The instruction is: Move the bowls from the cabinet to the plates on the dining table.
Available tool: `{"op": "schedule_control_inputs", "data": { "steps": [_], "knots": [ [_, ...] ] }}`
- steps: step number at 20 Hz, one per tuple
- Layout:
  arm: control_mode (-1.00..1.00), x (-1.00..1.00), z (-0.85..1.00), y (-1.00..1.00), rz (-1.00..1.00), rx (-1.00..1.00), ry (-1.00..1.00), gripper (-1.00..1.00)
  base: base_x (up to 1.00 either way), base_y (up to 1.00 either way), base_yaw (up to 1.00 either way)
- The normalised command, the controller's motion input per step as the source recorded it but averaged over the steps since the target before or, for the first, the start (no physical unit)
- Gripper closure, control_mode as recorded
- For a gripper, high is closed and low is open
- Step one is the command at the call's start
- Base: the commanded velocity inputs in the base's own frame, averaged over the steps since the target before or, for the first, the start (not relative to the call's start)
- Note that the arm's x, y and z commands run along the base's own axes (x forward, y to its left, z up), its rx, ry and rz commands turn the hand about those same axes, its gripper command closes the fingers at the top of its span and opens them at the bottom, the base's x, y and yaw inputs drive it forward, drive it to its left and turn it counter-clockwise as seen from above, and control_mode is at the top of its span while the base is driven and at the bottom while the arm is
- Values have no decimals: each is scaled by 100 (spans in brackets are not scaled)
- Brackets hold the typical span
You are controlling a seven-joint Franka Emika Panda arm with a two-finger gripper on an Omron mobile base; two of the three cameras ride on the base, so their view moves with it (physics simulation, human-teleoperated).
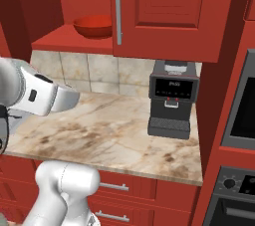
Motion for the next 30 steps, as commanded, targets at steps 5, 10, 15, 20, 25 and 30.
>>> {"op": "schedule_control_inputs", "data": {
  "steps": [5,10,15,20,25,30],
  "knots": [
    [-100,48,0,-17,-3,30,6,-100,0,0,0],
    [-100,59,0,-1,-2,24,14,-100,0,0,0],
    [-100,61,0,0,-1,13,20,-100,0,0,0],
    [-100,58,0,1,0,12,17,-100,0,0,0],
    [-100,25,0,17,0,13,13,-100,0,0,0],
    [-100,4,0,32,0,12,1,-100,0,0,0]
  ]
}}
